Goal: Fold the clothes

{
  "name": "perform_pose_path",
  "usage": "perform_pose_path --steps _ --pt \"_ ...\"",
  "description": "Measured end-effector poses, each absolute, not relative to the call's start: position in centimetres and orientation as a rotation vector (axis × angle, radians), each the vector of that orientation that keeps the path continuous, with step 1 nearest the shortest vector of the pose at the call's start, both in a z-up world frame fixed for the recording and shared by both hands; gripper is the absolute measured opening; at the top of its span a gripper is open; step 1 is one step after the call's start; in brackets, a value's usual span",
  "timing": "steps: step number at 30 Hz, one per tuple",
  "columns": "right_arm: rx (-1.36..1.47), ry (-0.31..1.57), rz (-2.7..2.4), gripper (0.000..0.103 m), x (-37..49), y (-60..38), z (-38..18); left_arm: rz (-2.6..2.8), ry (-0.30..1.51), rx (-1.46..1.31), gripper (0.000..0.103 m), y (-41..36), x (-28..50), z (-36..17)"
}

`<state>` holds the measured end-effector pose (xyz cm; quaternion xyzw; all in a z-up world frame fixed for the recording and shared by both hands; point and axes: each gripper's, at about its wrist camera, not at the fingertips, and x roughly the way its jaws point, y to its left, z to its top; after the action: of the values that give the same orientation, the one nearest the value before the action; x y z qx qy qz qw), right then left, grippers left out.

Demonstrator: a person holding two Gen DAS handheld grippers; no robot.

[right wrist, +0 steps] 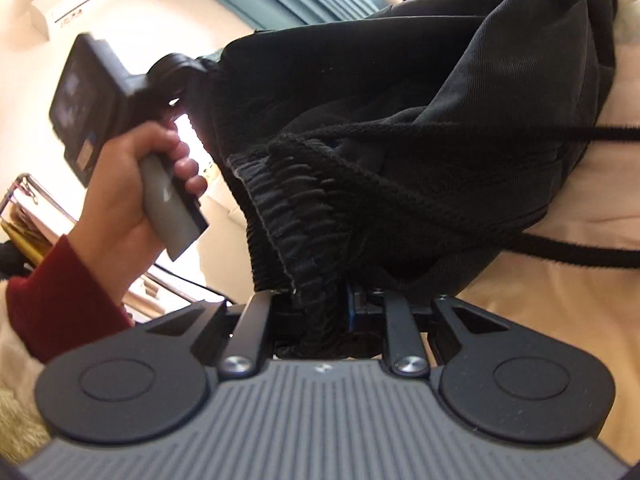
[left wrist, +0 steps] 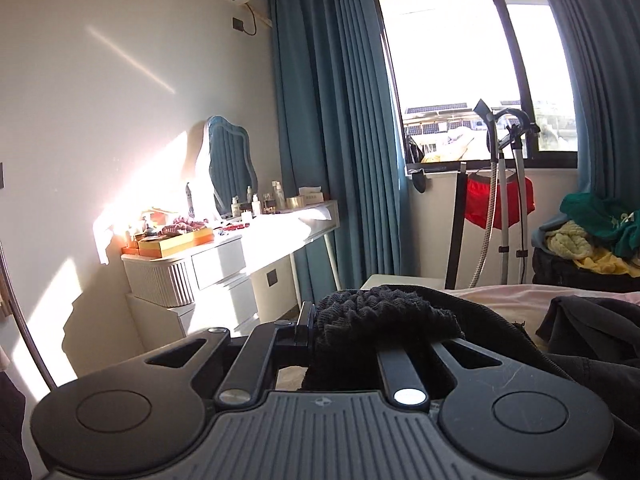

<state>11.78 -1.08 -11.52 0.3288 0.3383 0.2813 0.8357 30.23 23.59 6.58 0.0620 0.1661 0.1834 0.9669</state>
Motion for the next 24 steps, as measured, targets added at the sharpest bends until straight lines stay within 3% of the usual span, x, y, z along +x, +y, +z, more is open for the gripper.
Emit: perform_pose_path --steps 7,12,14,16,18,21,22,24 --pt "0.659 0.864 0.557 0.022 14.1 1.9 -15.9 0.363 0.494 0.004 0.01 29.0 30.3 -3.4" --pt "0.564 0.86 0.583 0.032 14.0 2.4 -14.3 0.304 0.505 0.016 0.012 28.9 27.9 -4.1" --pt "0.547 0.867 0.589 0.042 13.7 2.3 -13.8 0.282 0.515 0.023 0.02 28.5 26.2 -3.8" --pt "0.545 0.872 0.614 0.07 13.0 2.2 -13.0 0.265 0.527 0.047 0.026 27.5 24.1 -3.3" --pt "0.531 0.866 0.64 0.085 12.1 2.1 -12.1 0.262 0.525 0.055 0.043 26.8 21.7 -2.7" --pt "0.484 0.842 0.677 0.087 10.7 2.0 -10.3 0.262 0.483 0.007 0.068 26.6 18.0 -1.4" --pt "0.464 0.834 0.678 0.087 10.1 1.9 -9.6 0.259 0.468 -0.017 0.083 26.5 16.7 -0.8" --pt "0.419 0.81 0.677 0.087 8.9 1.4 -8.2 0.249 0.443 -0.05 0.088 26.1 14.4 0.2"
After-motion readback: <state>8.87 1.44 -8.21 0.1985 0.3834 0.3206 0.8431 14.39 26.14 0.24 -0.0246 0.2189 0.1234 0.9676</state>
